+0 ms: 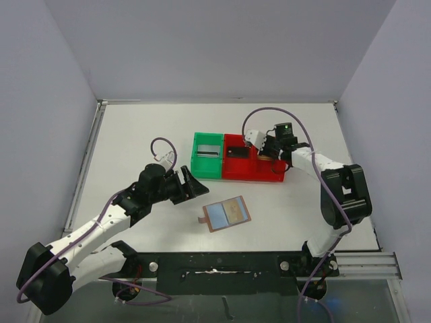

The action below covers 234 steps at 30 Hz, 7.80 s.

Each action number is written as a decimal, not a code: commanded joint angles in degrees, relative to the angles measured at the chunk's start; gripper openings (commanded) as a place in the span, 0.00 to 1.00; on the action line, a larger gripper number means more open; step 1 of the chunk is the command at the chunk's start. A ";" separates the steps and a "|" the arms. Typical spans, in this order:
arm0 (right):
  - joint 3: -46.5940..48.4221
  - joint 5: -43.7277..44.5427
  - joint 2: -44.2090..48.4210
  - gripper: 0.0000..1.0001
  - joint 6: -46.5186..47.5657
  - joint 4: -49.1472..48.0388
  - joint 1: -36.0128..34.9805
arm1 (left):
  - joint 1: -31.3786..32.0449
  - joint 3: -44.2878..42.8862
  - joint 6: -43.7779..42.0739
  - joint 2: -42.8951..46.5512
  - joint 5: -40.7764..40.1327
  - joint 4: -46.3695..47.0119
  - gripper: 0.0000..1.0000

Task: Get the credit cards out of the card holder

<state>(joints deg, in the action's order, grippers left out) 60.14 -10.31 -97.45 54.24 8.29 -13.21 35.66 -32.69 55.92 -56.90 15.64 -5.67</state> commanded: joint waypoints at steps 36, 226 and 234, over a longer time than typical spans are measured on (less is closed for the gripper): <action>7.58 0.17 -6.02 0.24 2.65 6.29 -1.57 | -0.68 -2.12 -0.46 -0.48 1.63 1.01 0.73; -25.07 -6.78 23.17 0.29 -108.88 -2.36 -24.53 | 17.25 -7.03 3.46 -22.84 -13.04 -1.37 0.32; -18.66 -4.62 16.33 0.29 -105.81 2.26 -29.15 | 17.25 -6.60 3.05 -24.89 -14.24 -2.83 0.21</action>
<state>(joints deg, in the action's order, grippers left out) 36.62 -17.10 -78.83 -53.60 9.08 -39.94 52.88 -37.28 60.14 -81.17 2.00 -8.60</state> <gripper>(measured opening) 0.292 0.234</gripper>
